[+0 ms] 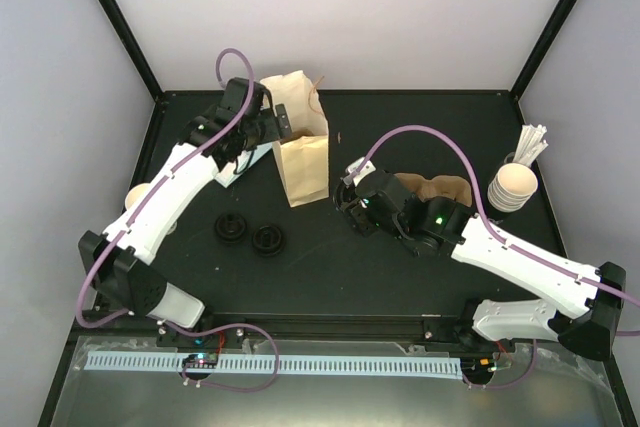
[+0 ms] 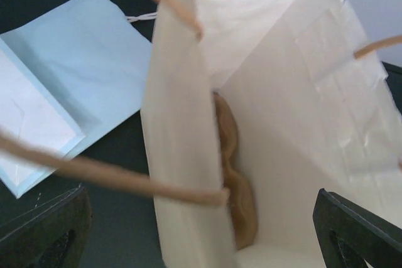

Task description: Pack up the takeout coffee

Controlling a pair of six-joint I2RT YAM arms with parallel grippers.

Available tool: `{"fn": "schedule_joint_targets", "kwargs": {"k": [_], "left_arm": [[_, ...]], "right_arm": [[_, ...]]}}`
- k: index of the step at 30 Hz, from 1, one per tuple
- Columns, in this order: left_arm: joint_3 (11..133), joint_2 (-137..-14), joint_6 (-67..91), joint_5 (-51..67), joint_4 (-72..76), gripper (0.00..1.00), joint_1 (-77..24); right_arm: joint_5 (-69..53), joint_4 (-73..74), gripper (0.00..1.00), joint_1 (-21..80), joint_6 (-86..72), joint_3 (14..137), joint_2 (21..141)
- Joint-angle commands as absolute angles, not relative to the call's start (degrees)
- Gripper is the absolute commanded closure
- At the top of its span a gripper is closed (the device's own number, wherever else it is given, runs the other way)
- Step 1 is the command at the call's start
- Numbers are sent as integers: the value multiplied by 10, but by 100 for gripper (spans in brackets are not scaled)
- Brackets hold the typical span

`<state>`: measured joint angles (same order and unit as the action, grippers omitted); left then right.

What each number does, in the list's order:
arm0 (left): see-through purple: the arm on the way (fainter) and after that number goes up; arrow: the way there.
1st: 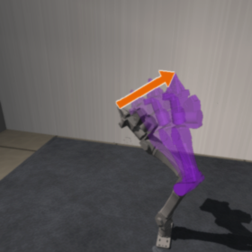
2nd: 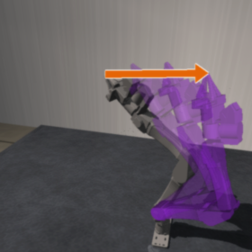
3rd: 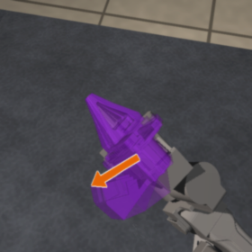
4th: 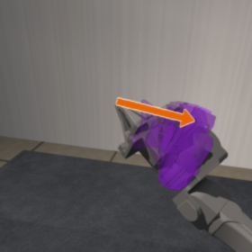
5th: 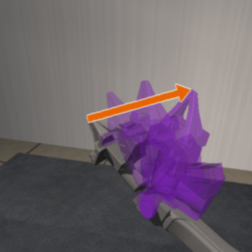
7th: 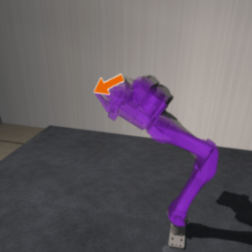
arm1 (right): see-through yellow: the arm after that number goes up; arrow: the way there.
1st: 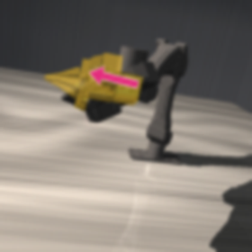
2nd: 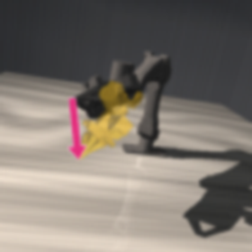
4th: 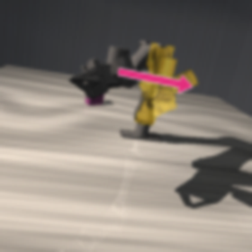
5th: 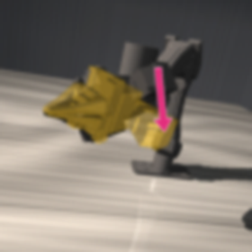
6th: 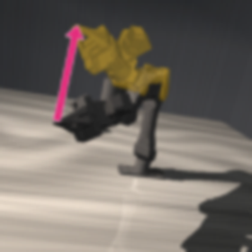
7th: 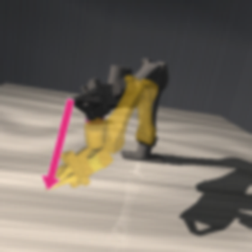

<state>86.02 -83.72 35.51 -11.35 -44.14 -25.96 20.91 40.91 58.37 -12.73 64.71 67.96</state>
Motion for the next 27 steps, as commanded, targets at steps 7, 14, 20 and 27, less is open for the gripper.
{"fn": "schedule_joint_targets", "kwargs": {"k": [7,14,20,27], "left_arm": [[963,-916,358,-128,-454,1,-261],[966,-916,345,-120,-461,1,-261],[963,-888,330,-101,-468,1,-261],[957,-850,311,-73,-466,1,-261]], "right_arm": [[226,397,34,579,-117,654,669],[213,398,34,580,-116,652,673],[198,407,34,580,-123,648,689],[177,407,34,579,-132,639,711]]}}
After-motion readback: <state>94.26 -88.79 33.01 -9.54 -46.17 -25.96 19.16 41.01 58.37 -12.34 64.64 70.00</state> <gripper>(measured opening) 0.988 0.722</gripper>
